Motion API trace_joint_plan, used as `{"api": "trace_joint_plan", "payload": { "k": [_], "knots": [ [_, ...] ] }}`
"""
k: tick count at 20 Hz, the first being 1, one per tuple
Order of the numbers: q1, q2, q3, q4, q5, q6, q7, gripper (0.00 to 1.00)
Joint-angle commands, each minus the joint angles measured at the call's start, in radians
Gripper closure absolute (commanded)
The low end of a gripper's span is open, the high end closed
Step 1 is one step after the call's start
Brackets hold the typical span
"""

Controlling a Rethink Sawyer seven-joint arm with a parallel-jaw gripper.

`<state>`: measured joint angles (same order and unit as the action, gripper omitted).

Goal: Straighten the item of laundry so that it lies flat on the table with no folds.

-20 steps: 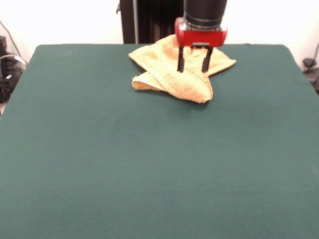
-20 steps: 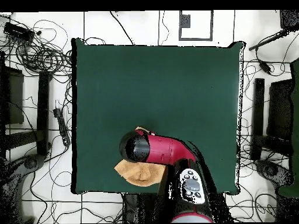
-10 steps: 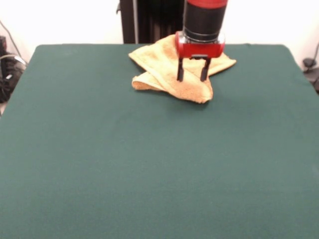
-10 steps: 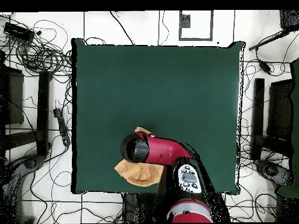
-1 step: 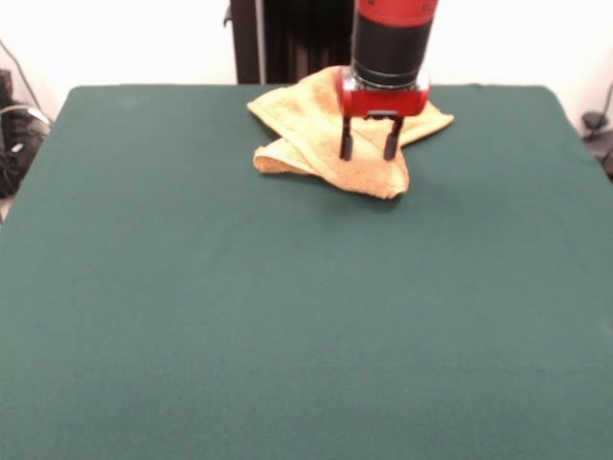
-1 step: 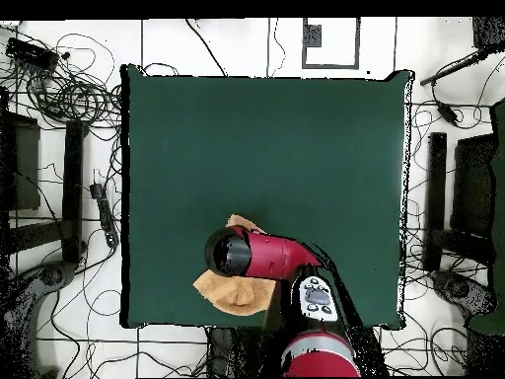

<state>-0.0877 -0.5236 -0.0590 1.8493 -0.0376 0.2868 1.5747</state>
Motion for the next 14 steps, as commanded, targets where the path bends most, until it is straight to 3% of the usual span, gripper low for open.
{"api": "trace_joint_plan", "payload": {
  "k": [1,14],
  "knots": [
    [0.013,0.036,0.081,-0.012,-0.032,-0.088,0.132,0.00],
    [-0.004,0.091,0.087,-0.003,-0.039,-0.148,0.134,0.00]
  ]
}}
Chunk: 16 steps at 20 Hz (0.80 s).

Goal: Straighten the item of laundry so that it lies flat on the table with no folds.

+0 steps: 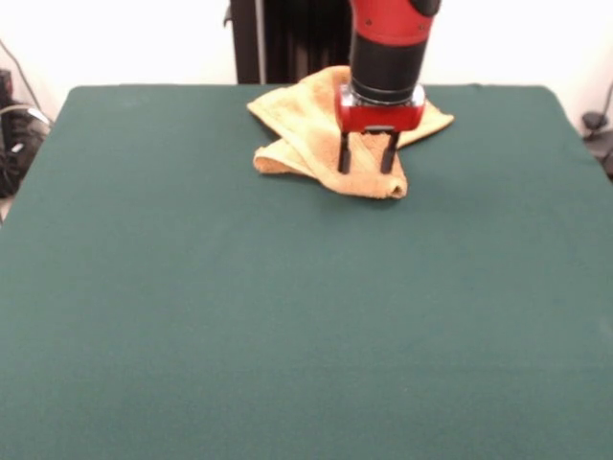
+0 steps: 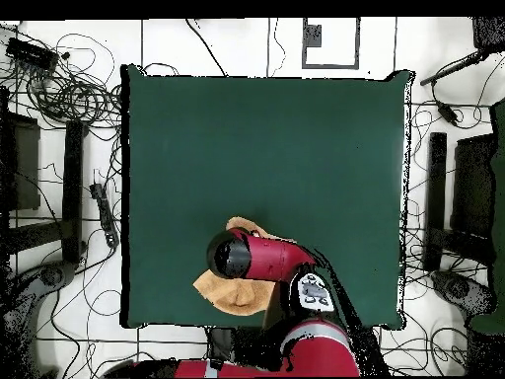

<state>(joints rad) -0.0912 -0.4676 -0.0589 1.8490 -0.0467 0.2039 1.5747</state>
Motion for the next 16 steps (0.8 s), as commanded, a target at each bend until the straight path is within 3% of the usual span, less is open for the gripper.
{"api": "trace_joint_plan", "payload": {
  "k": [1,16],
  "knots": [
    [0.000,0.036,0.086,-0.003,-0.030,-0.065,0.135,0.00],
    [-0.073,0.005,0.088,0.039,-0.076,-0.068,0.110,0.00]
  ]
}}
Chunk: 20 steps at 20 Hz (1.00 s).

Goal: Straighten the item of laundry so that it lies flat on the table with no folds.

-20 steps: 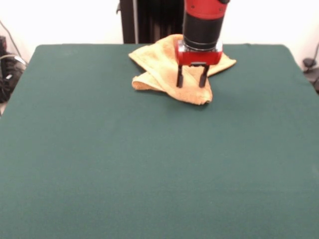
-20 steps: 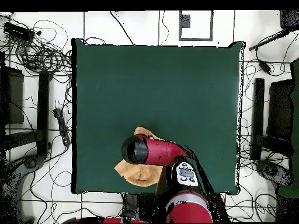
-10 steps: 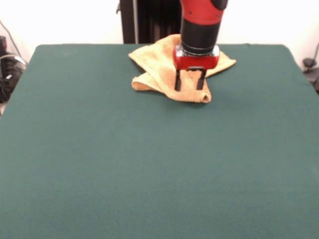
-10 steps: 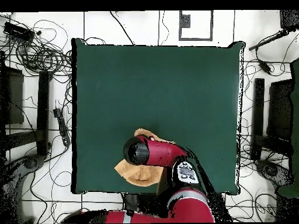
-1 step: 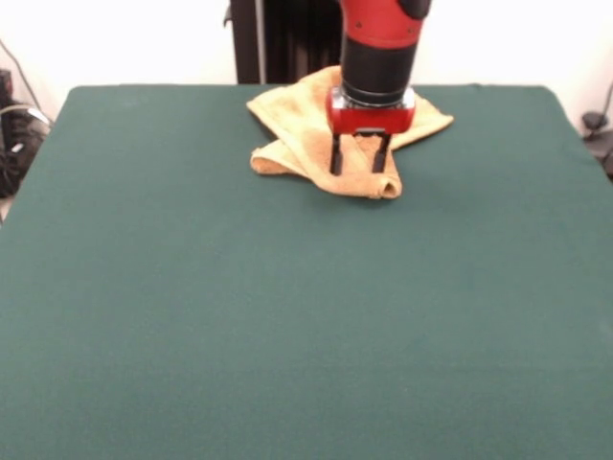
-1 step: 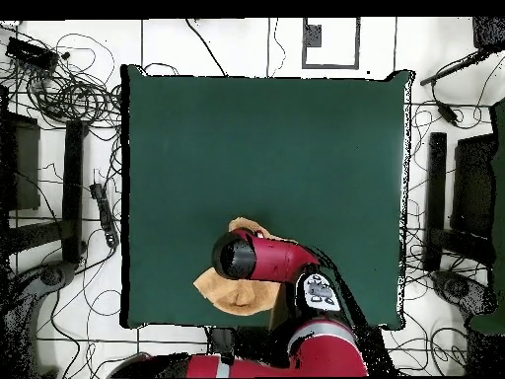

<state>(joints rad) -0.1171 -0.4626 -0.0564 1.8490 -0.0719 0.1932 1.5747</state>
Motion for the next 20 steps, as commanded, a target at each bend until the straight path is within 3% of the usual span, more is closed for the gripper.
{"api": "trace_joint_plan", "payload": {
  "k": [1,20],
  "knots": [
    [-0.060,-0.001,0.087,0.042,-0.060,-0.060,0.103,0.00],
    [-0.241,0.065,0.169,0.004,-0.223,-0.099,0.073,0.00]
  ]
}}
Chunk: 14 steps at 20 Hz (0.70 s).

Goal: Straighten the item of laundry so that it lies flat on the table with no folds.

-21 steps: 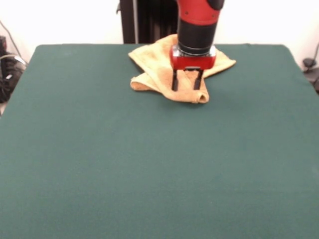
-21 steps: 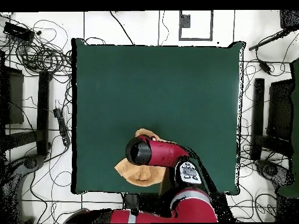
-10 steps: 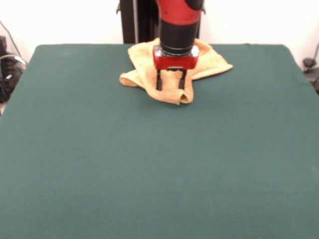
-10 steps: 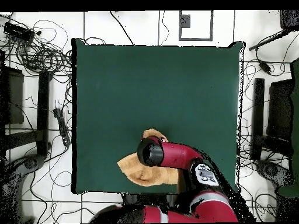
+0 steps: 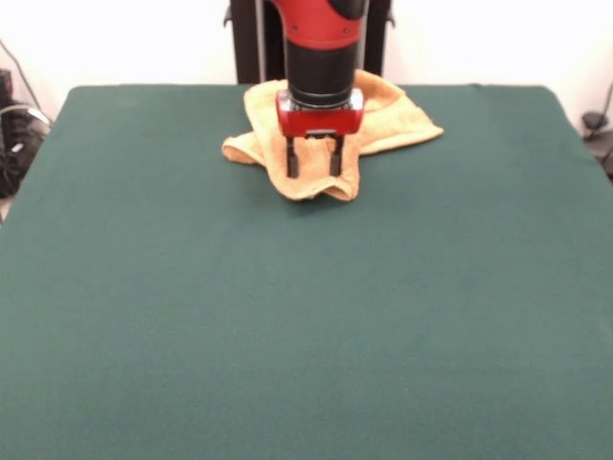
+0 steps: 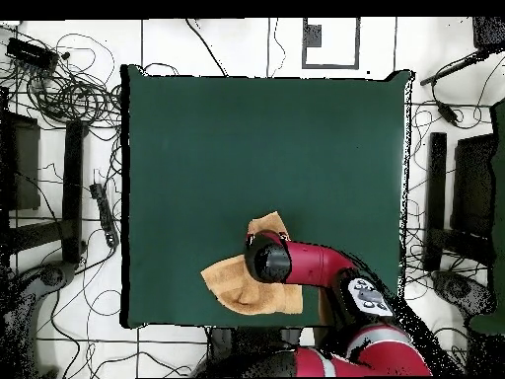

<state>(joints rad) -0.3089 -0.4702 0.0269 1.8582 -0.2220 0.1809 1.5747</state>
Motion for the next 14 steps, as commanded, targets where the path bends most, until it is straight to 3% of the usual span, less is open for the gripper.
{"api": "trace_joint_plan", "payload": {
  "k": [1,14],
  "knots": [
    [-0.056,0.076,0.089,-0.007,-0.078,-0.088,0.072,0.00],
    [-0.127,0.067,0.109,0.004,-0.151,-0.073,0.067,0.00]
  ]
}}
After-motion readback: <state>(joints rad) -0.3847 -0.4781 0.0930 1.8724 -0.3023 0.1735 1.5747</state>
